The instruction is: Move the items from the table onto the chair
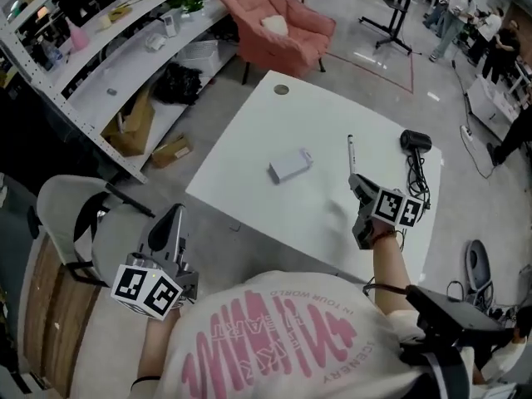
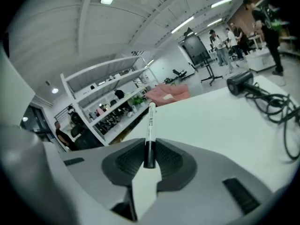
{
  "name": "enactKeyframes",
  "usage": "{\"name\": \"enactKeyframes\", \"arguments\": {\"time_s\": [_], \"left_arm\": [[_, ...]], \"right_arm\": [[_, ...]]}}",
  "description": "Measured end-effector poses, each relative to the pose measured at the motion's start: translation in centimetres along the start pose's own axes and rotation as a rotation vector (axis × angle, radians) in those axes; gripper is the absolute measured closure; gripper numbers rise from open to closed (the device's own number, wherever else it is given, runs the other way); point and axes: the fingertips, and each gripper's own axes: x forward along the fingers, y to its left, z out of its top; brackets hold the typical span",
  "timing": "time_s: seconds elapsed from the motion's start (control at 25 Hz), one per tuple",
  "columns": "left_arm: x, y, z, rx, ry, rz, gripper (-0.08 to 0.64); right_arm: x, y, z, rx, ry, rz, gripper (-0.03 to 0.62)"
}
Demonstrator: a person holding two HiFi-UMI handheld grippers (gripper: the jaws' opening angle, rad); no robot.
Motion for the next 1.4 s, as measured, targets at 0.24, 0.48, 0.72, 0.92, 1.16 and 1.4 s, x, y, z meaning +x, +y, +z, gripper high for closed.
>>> {"name": "enactKeyframes", "arguments": {"time_s": [0.24, 0.48, 0.72, 0.92, 1.16, 1.4], "left_arm": [[-6.4, 3.8, 1.1, -0.029, -0.059, 0.154, 0.551], [-14.3, 6.9, 0.8, -0.019, -0.053, 0.291, 0.551], [-24.1, 10.5, 1.1, -0.033, -0.080, 0.459, 0.551], [-32.4, 12.5, 0.3, -0.056, -0.115, 0.603, 0.551], [-41.8, 13.9, -0.7, -0.089, -0.178, 0.783, 0.551], [-48.4, 13.4, -2.8, -0.139, -0.216, 0.927, 0.551]], "right_arm": [[3.6, 11.2, -0.2, -0.087, 0.054, 0.234, 0.514], [5.1, 24.6, -4.0, -0.218, 0.128, 0.536, 0.514], [5.8, 35.3, -11.0, -0.369, 0.258, 0.689, 0.514], [6.7, 41.7, -17.3, -0.477, 0.362, 0.767, 0.514], [8.0, 49.3, -23.7, -0.529, 0.451, 0.876, 0.514], [8.5, 54.4, -29.3, -0.591, 0.547, 0.935, 0.514]]}}
